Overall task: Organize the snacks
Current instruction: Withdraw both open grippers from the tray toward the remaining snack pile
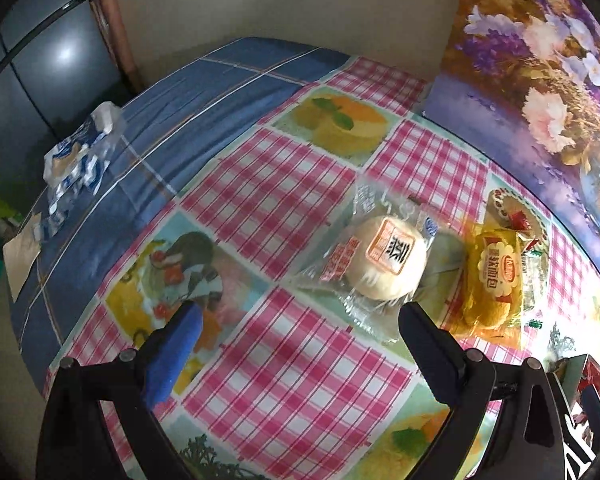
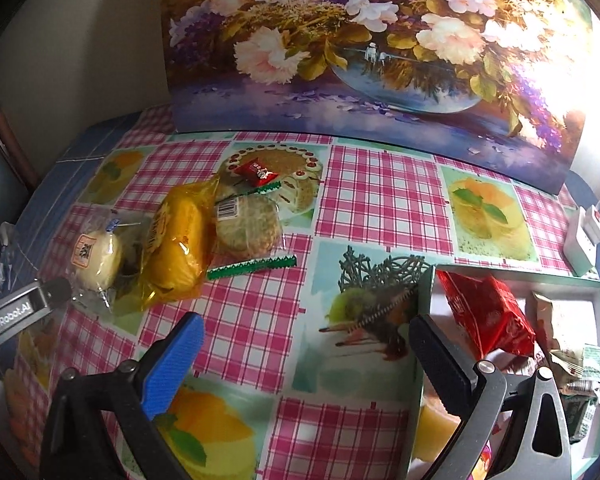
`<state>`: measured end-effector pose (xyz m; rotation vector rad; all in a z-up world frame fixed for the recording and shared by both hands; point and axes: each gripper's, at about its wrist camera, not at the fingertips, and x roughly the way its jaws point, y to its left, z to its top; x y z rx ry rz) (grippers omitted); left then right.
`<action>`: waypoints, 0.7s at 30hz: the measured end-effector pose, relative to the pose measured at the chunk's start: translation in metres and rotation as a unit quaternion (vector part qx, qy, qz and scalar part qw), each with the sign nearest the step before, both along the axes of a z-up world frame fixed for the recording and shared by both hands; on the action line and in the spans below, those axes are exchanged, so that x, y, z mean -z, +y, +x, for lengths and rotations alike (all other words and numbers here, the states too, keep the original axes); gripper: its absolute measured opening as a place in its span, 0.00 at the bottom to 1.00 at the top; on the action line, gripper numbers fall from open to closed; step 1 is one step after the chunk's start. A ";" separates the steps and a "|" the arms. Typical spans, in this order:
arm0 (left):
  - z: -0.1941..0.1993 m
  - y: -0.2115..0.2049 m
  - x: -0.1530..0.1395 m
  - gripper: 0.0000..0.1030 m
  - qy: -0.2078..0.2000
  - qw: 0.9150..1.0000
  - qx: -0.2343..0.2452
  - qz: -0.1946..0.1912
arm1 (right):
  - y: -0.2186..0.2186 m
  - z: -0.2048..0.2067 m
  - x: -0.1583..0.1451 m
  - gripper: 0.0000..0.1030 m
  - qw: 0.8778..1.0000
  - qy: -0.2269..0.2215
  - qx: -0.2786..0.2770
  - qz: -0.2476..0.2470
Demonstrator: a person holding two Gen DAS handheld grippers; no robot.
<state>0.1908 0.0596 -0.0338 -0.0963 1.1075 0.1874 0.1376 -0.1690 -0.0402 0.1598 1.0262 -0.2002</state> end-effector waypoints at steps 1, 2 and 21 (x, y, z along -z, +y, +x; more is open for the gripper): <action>0.001 0.000 0.000 0.95 -0.003 1.000 0.003 -0.002 | 0.000 0.002 0.001 1.00 1.000 0.001 0.000 0.000; 0.002 0.000 0.000 0.95 -0.004 1.000 0.006 -0.004 | 0.000 0.003 0.002 1.00 1.000 0.002 0.000 0.000; 0.042 0.026 -0.009 0.95 -0.001 0.995 0.077 -0.067 | -0.003 0.025 0.005 1.00 1.000 -0.012 -0.014 0.013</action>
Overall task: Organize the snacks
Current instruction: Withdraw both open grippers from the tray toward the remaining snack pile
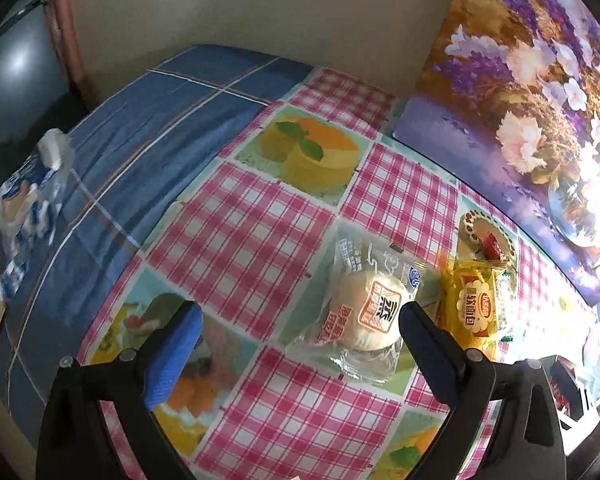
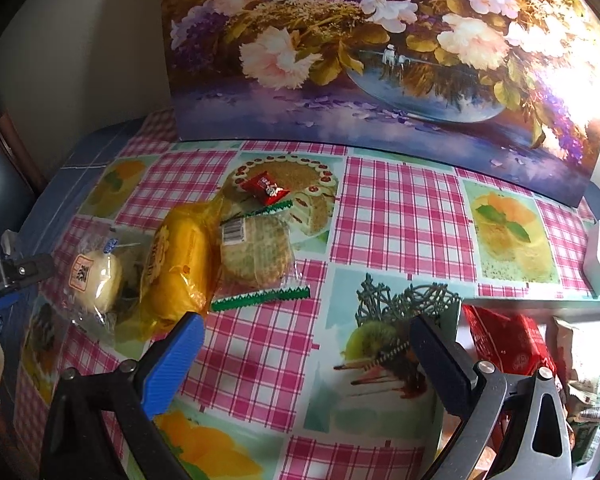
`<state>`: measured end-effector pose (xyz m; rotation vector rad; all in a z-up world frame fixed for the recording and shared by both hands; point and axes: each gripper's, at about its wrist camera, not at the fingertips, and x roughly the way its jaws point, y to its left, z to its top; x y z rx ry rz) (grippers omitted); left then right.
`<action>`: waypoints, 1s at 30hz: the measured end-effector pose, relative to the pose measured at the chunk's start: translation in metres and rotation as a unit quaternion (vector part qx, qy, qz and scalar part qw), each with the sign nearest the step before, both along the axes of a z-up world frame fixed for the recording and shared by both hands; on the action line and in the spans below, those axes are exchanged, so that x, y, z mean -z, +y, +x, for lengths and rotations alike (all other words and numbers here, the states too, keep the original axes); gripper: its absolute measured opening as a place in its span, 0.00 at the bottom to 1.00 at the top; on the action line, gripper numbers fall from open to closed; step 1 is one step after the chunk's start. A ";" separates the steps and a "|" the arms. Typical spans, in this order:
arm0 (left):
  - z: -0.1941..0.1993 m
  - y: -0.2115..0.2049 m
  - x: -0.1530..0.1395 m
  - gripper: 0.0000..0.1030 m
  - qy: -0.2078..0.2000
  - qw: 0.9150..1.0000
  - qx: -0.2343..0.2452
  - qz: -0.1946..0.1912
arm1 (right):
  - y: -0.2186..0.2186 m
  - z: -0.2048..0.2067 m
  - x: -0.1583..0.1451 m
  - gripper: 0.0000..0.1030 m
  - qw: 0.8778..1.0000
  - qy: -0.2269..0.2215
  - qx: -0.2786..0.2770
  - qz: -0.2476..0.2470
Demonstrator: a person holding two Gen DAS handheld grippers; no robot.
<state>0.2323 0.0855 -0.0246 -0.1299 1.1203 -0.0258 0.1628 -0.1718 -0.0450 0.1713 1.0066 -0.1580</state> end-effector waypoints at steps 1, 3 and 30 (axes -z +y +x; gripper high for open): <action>0.003 -0.001 0.001 0.95 0.002 1.000 0.008 0.004 | 0.000 0.001 -0.001 1.00 1.000 -0.002 -0.002 0.001; 0.006 -0.004 0.002 0.95 0.002 1.000 0.024 0.008 | 0.001 0.005 -0.006 1.00 1.000 -0.009 -0.012 0.005; 0.034 -0.050 0.038 0.95 0.025 0.994 0.109 0.016 | 0.020 0.087 0.018 0.86 0.992 0.084 -0.087 -0.024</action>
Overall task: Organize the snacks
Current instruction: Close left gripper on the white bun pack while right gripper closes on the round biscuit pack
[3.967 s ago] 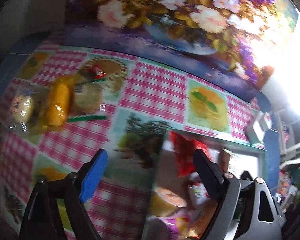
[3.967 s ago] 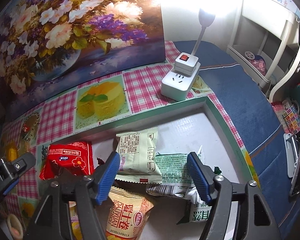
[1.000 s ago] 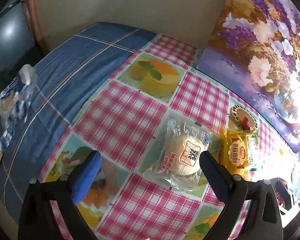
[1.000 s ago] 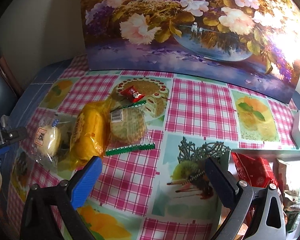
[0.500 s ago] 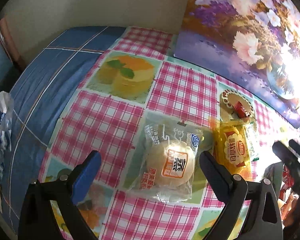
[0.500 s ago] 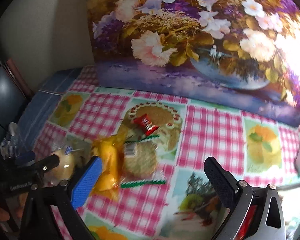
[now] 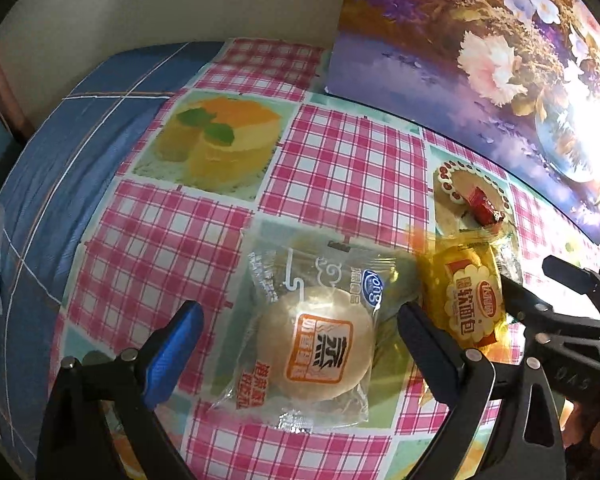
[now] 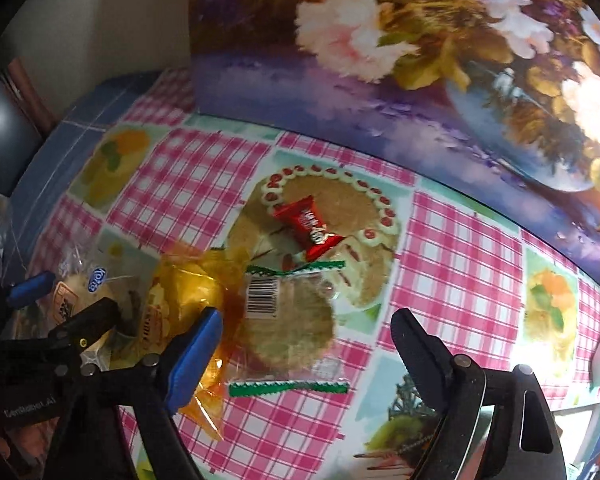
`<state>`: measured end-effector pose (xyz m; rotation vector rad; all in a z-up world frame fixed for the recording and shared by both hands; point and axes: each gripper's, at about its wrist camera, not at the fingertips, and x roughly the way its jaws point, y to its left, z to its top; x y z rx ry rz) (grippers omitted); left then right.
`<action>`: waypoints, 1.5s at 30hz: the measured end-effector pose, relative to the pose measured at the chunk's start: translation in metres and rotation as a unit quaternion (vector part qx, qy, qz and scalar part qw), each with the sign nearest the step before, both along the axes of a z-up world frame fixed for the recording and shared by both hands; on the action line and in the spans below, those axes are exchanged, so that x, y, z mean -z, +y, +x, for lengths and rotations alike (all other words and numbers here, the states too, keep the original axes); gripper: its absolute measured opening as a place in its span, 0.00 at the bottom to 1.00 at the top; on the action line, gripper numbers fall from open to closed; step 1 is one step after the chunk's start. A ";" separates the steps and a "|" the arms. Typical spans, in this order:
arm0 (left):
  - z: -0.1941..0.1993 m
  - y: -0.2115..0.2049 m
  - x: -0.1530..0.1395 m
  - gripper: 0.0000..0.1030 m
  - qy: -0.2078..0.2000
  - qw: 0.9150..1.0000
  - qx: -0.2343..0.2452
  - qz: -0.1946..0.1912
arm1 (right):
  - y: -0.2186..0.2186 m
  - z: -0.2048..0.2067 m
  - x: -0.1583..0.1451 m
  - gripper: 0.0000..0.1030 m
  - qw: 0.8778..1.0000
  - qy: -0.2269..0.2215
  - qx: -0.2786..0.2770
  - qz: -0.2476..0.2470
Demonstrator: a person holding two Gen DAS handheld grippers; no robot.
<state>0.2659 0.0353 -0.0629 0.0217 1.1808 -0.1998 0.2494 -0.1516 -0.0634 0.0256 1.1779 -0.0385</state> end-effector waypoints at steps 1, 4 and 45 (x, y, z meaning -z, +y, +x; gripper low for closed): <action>0.000 0.000 0.001 0.94 0.000 1.000 -0.001 -0.001 | 0.001 0.001 0.002 0.84 1.000 0.002 -0.002 -0.001; 0.001 0.000 0.004 0.79 0.002 1.000 -0.001 -0.007 | 0.002 0.004 0.011 0.72 1.000 0.011 -0.001 0.008; -0.148 -0.032 -0.063 0.55 -0.023 0.997 -0.066 -0.041 | -0.016 -0.178 -0.064 0.52 0.990 -0.075 0.108 0.053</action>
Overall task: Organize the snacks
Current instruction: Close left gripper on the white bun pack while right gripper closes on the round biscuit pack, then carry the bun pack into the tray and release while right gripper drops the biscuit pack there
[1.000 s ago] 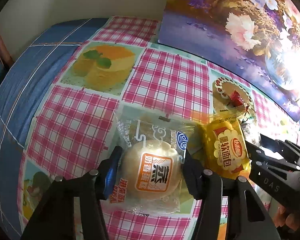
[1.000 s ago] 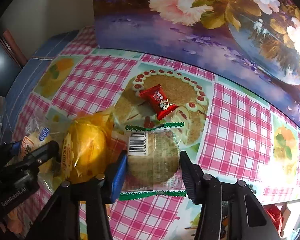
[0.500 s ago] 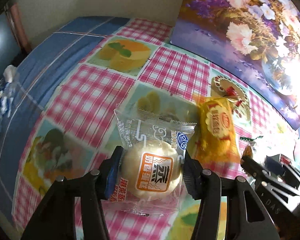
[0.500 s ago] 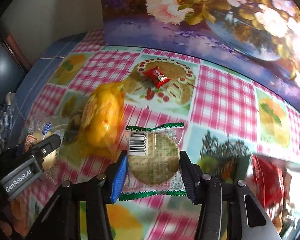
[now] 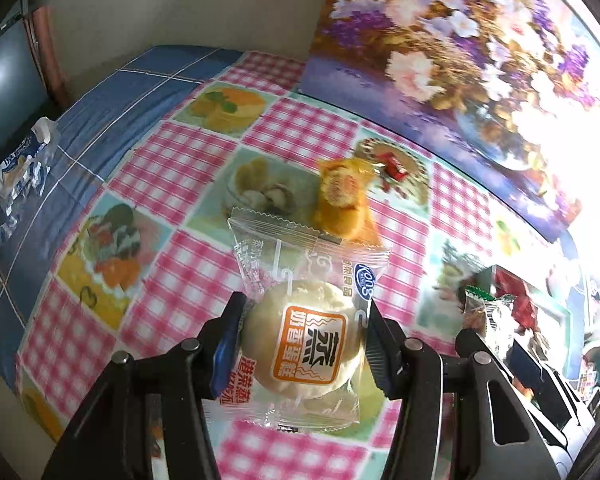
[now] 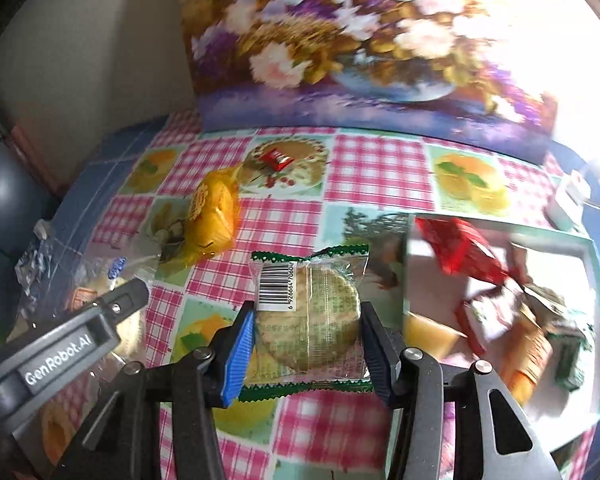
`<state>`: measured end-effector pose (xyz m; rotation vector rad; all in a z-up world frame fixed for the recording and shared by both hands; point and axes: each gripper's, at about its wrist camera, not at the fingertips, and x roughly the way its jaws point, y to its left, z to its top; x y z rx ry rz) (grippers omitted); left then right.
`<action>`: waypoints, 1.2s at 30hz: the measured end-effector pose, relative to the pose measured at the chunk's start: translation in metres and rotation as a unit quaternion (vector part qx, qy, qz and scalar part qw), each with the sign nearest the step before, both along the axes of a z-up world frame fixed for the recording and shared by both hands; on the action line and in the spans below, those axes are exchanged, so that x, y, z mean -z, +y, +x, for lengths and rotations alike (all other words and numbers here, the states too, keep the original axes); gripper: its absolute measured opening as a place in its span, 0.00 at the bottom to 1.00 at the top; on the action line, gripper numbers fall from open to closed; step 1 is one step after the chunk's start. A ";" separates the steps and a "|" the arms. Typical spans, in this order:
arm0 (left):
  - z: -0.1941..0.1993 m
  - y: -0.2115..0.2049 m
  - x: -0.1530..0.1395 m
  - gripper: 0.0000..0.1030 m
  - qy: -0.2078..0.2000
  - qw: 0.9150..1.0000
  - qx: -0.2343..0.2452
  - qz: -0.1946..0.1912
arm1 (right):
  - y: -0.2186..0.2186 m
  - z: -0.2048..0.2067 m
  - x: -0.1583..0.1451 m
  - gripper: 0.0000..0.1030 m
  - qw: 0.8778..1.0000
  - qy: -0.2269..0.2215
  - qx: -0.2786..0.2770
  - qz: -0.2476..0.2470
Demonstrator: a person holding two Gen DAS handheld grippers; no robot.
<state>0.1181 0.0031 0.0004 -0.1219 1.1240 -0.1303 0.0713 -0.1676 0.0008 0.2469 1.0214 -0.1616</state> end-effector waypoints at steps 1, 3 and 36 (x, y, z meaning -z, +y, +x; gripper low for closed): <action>-0.005 -0.005 -0.003 0.55 -0.001 1.000 0.001 0.000 | -0.004 -0.006 -0.004 0.52 1.000 -0.006 0.011 0.003; -0.011 -0.011 -0.007 0.55 -0.003 1.000 0.002 -0.002 | -0.010 -0.017 -0.009 0.52 0.999 -0.015 0.030 0.011; -0.076 -0.188 -0.025 0.55 -0.037 0.988 0.149 0.004 | -0.193 -0.131 -0.026 0.52 0.950 -0.045 0.309 0.003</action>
